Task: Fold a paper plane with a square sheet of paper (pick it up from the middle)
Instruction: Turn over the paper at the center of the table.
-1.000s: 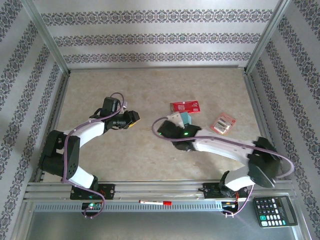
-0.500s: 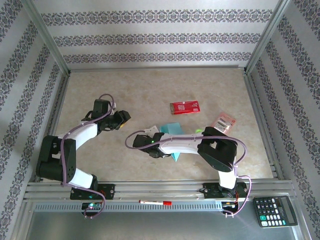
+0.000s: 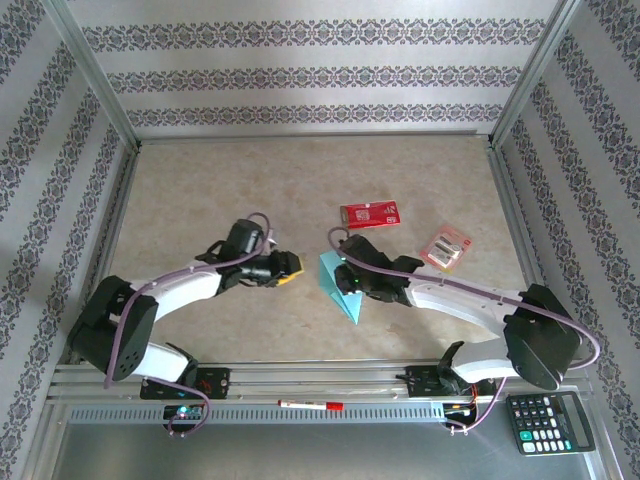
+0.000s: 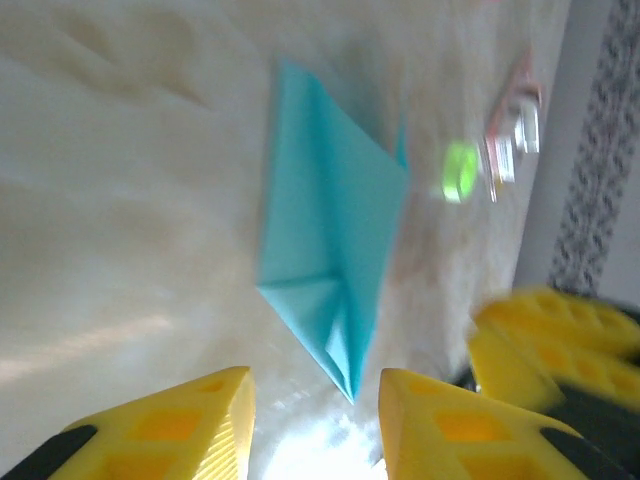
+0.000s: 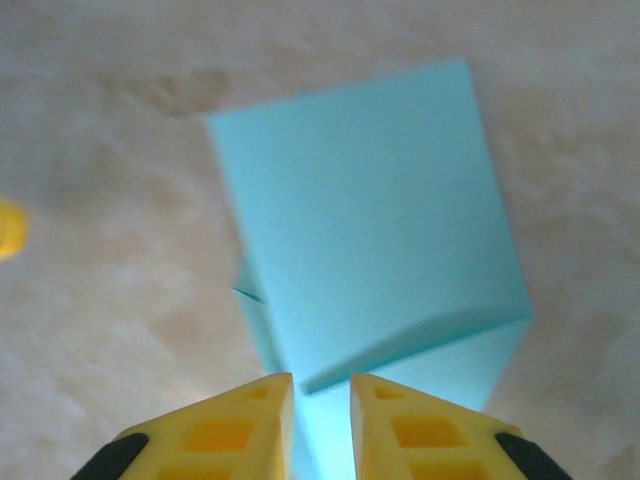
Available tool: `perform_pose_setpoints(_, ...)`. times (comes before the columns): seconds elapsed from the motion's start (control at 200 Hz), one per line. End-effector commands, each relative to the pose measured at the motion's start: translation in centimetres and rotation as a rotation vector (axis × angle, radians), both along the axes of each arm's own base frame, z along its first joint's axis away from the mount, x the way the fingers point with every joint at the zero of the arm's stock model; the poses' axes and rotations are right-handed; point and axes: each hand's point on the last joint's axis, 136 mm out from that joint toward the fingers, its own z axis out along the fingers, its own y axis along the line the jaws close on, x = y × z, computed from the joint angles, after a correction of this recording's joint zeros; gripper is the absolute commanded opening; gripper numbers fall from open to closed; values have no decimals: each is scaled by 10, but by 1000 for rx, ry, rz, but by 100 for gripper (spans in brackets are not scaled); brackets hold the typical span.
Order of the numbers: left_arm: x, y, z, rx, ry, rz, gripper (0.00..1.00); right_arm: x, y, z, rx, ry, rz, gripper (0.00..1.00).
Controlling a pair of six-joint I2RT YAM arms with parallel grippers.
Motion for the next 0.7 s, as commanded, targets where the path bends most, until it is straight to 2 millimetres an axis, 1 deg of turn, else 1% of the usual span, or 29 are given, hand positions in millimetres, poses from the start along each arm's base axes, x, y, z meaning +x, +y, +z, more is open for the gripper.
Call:
perform_pose_setpoints(0.0, 5, -47, 15, -89, -22, -86, 33, -14, 7, -14, 127, 94, 42, 19)
perform_pose_setpoints(0.05, 6, -59, 10, -93, -6, -113, 30, -11, -2, -22, 133, 113, -1, 17)
perform_pose_setpoints(0.105, 9, -67, 3, -89, 16, -125, 27, -10, -4, -28, 150, 129, -24, 15)
perform_pose_setpoints(0.25, 18, -79, -14, -83, 55, -161, 20, -14, 5, -43, 191, 170, -30, 14)
perform_pose_setpoints(0.4, 23, -78, -34, -50, 84, -190, 13, -18, 11, -49, 197, 178, -35, 12)
perform_pose_setpoints(0.47, 27, -76, -38, -56, 86, -198, 11, -20, 14, -52, 197, 183, -35, 12)
perform_pose_setpoints(0.56, 31, -75, -43, -63, 94, -226, 11, -21, 20, -55, 196, 190, -33, 11)
perform_pose_setpoints(0.694, 39, -70, -46, -61, 91, -230, 17, -21, 24, -60, 171, 204, -40, 10)
